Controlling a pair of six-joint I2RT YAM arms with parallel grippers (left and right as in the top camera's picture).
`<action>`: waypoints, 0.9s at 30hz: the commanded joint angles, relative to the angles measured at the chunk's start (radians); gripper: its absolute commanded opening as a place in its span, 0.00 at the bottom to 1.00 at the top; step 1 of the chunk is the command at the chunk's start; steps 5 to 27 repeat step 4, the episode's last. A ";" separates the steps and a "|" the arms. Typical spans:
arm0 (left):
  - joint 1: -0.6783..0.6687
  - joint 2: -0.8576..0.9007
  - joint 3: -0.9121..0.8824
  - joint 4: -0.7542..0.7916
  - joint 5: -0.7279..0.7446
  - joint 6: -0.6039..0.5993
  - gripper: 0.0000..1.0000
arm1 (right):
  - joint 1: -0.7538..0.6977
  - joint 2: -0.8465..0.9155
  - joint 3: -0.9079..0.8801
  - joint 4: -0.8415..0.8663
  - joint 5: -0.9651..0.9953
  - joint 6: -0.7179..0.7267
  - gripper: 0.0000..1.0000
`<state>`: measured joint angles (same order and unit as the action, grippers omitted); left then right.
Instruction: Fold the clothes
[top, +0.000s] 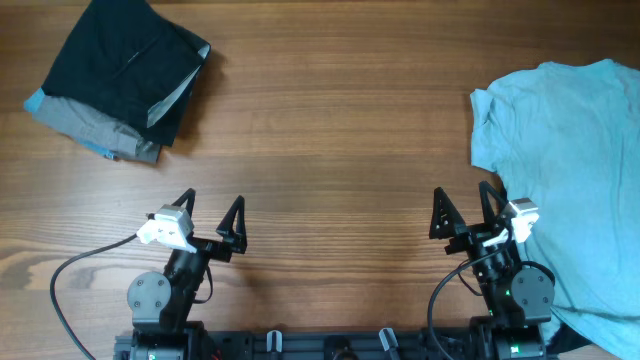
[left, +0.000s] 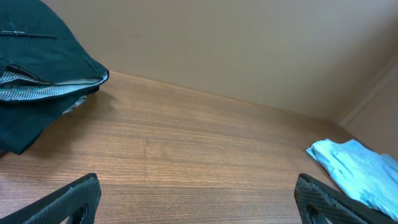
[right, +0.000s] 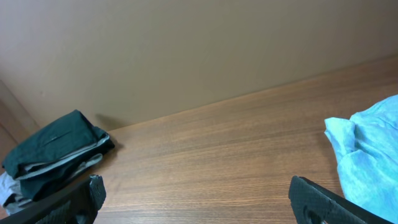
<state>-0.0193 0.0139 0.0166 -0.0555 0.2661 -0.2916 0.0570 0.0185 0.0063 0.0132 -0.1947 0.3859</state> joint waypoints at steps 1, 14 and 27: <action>0.002 -0.008 -0.011 0.004 -0.010 -0.008 1.00 | -0.004 0.000 -0.001 0.003 -0.009 0.010 1.00; 0.002 -0.008 -0.011 0.004 -0.010 -0.008 1.00 | -0.004 0.000 -0.001 0.003 -0.009 0.010 1.00; 0.002 -0.008 -0.011 0.004 -0.010 -0.008 1.00 | -0.004 0.000 -0.001 0.003 -0.009 0.010 1.00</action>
